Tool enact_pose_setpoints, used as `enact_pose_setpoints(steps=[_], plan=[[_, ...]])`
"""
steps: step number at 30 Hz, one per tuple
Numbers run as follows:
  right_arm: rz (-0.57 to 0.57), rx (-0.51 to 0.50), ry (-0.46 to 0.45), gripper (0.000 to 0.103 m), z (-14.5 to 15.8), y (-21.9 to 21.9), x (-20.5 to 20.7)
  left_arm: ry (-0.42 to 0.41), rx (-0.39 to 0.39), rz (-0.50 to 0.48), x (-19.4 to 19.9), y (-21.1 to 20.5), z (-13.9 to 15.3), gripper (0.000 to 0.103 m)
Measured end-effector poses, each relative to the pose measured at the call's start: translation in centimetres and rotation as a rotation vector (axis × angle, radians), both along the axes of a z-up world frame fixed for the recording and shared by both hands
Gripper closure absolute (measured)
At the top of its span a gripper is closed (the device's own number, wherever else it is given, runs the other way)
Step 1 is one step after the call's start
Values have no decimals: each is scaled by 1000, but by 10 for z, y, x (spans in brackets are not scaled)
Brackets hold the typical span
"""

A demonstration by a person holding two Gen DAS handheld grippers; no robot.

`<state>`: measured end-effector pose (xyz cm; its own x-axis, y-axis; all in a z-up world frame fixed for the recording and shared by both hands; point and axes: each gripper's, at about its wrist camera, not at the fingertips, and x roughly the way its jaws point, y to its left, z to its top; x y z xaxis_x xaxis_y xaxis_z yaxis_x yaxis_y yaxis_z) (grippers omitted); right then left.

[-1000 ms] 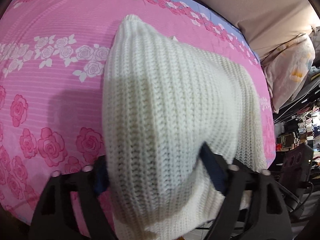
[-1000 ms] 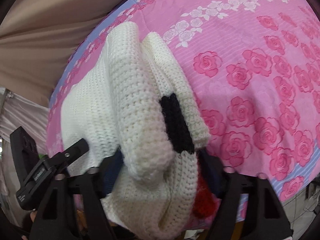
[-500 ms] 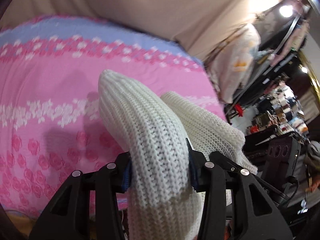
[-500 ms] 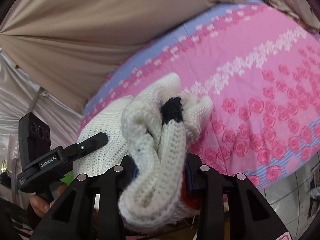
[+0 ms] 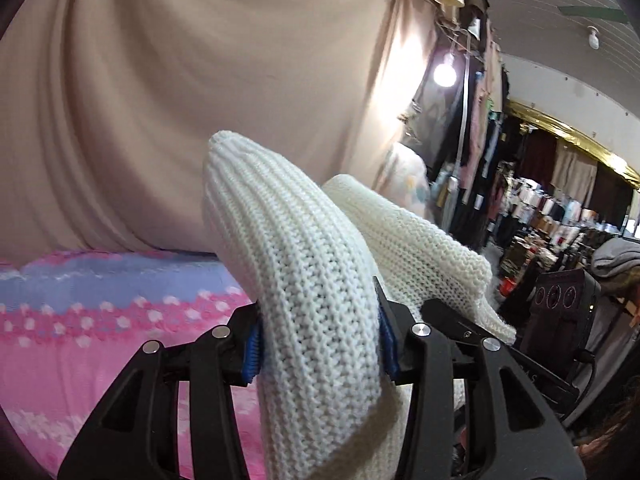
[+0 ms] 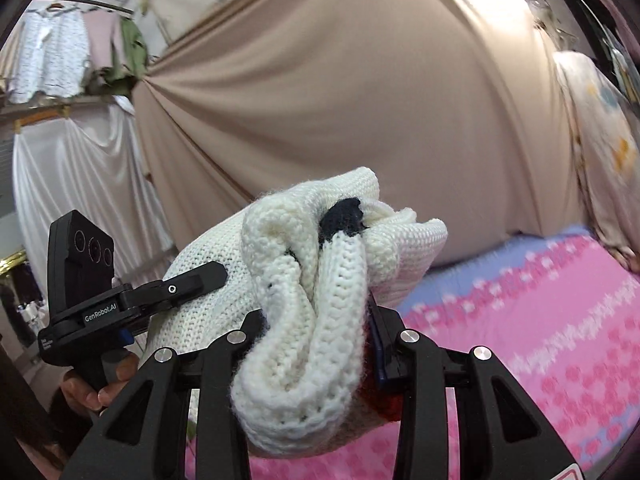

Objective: Fold small clothes
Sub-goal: 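Lay the hem over the collar with both grippers and release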

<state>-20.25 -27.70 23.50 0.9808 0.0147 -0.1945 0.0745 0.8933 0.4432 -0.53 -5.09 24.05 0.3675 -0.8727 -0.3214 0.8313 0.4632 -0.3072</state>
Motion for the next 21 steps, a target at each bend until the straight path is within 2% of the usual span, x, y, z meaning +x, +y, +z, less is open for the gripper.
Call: enact_pose_setpoints(steps=[1, 3, 5, 6, 7, 8, 10, 11, 12, 13, 14, 16, 19, 21], plan=[[12, 2, -13, 68, 1, 3, 10, 3, 9, 15, 8, 4, -6, 58], [51, 39, 4, 68, -12, 8, 35, 38, 71, 54, 33, 14, -37, 54], [91, 105, 71, 62, -42, 12, 62, 132, 157, 104, 62, 23, -95, 47], [115, 133, 132, 60, -68, 15, 79, 173, 203, 136, 75, 27, -126, 43], [135, 156, 202, 52, -95, 17, 93, 219, 272, 205, 88, 33, -167, 44], [146, 182, 291, 51, -130, 21, 107, 279, 364, 281, 98, 39, -211, 46], [106, 208, 509, 52, -209, 26, 127, 389, 443, 381, 106, 55, -265, 50], [71, 199, 608, 59, -240, 28, 128, 456, 449, 427, 104, 67, -285, 51], [46, 207, 683, 65, -262, 30, 126, 492, 428, 452, 99, 77, -293, 51], [39, 247, 717, 72, -274, 29, 118, 501, 407, 466, 92, 83, -294, 51], [46, 268, 708, 72, -274, 28, 111, 489, 410, 479, 87, 83, -292, 50], [72, 214, 668, 72, -251, 36, 110, 466, 419, 474, 82, 77, -288, 47], [135, 116, 635, 80, -225, 53, 133, 452, 505, 465, 83, 53, -290, 46], [178, 65, 630, 84, -222, 66, 157, 461, 534, 481, 85, 50, -296, 45]])
